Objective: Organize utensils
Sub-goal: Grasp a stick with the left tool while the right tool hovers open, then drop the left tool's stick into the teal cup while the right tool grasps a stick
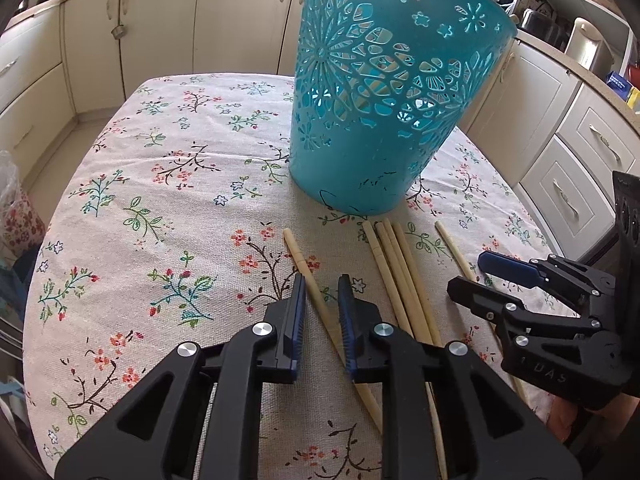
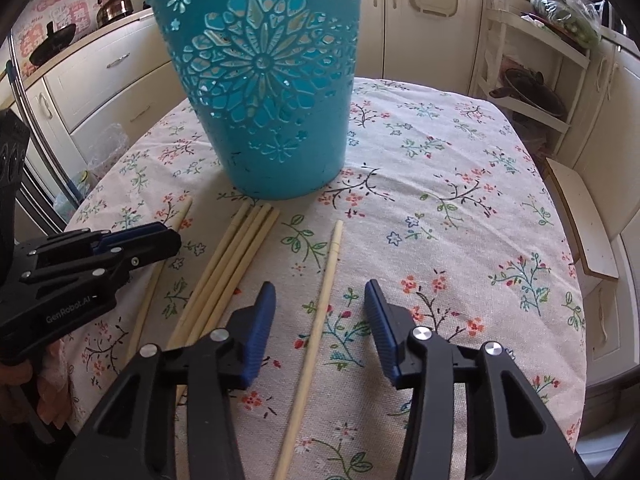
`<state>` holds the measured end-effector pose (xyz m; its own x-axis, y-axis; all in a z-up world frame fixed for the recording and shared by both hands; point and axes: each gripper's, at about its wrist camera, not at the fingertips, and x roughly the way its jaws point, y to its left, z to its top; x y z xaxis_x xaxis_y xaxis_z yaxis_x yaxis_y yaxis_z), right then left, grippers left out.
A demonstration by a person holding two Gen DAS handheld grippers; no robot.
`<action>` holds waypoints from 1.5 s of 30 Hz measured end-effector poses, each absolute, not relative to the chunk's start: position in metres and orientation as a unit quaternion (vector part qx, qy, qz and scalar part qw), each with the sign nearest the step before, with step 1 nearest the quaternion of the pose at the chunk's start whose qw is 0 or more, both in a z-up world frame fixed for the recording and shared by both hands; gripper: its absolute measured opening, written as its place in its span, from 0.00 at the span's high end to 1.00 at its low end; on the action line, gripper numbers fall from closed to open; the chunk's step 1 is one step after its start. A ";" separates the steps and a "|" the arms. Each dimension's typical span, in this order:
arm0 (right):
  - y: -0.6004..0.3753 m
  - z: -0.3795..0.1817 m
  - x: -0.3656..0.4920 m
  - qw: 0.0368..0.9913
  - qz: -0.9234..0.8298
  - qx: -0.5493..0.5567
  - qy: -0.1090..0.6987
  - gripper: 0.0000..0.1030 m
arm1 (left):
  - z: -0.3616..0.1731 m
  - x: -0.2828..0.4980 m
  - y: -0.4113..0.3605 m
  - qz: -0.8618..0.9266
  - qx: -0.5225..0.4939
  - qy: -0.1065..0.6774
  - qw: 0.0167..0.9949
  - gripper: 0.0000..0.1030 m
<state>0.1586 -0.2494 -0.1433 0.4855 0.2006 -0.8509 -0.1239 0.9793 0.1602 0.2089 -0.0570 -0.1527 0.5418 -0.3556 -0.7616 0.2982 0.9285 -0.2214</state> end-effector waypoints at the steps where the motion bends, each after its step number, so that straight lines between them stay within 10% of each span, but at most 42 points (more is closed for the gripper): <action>1: -0.248 -0.144 0.159 0.861 0.094 0.035 0.499 0.58 | -0.152 0.209 -0.057 -0.187 -0.034 0.442 0.877 0.84; 8: -0.254 -0.145 0.160 0.863 0.088 0.045 0.495 0.92 | -0.151 0.207 -0.069 -0.165 -0.002 0.444 0.881 0.83; 33: -0.273 -0.149 0.161 0.853 0.115 0.124 0.494 0.94 | -0.140 0.211 -0.016 -0.201 -0.127 0.433 0.869 0.95; 45: -0.276 -0.150 0.159 0.850 0.118 0.141 0.494 0.94 | -0.045 0.202 0.003 -0.229 -0.170 0.330 0.900 0.95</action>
<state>0.1592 -0.2760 -0.1498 0.4834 0.3408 -0.8063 -0.0618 0.9321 0.3569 0.2017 0.0026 -0.0450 0.6771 -0.5241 -0.5166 0.2998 0.8376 -0.4567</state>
